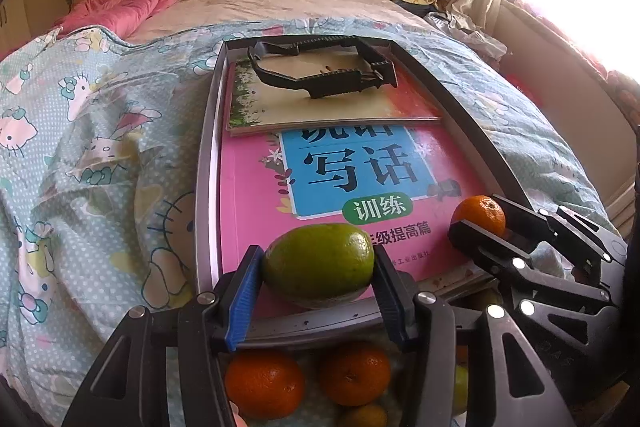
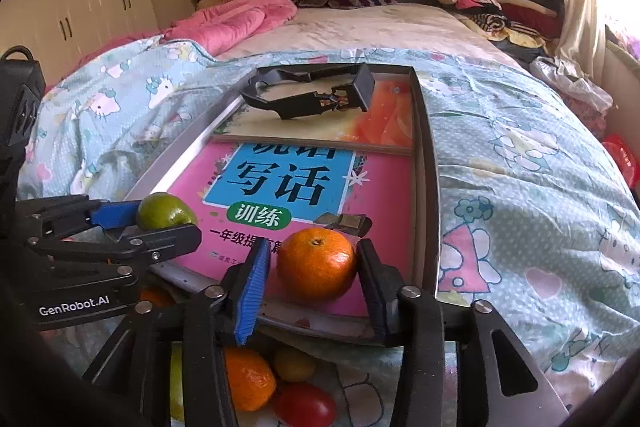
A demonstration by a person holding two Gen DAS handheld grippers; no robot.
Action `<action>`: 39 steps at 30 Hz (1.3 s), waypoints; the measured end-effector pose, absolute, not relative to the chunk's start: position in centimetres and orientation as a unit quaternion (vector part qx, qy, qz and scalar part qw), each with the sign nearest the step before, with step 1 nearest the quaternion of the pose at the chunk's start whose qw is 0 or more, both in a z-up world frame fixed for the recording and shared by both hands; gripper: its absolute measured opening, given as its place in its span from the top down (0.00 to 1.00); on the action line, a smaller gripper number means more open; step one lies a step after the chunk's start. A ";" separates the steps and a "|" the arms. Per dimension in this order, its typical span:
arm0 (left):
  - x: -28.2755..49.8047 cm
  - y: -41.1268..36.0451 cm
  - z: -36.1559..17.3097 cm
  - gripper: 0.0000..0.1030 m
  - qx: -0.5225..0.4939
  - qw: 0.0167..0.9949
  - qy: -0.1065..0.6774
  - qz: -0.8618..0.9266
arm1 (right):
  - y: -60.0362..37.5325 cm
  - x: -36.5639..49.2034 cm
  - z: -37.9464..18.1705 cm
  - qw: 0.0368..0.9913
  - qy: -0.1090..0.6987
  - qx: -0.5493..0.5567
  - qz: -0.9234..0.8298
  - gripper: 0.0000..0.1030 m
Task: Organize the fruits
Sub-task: 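Carry both fruits onto the pink book in the tray and open both tools, then withdraw both open tools from the tray back to the fruit cluster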
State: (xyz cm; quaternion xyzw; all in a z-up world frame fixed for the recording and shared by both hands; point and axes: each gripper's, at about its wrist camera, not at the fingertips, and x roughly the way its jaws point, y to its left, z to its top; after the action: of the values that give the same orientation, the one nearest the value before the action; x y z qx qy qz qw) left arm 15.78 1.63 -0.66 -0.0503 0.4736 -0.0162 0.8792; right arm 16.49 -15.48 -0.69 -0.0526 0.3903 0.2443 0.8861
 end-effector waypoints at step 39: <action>8.8 5.1 3.2 0.22 -0.083 0.904 0.419 -0.009 | -15.7 7.7 3.4 0.901 0.316 -0.050 0.294 0.34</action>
State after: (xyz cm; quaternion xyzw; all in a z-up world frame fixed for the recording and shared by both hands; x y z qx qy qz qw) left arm 8.80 5.11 3.18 -0.0827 0.4191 -0.0094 0.9041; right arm 7.73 -15.69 3.40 -0.0502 0.3162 0.2940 0.9006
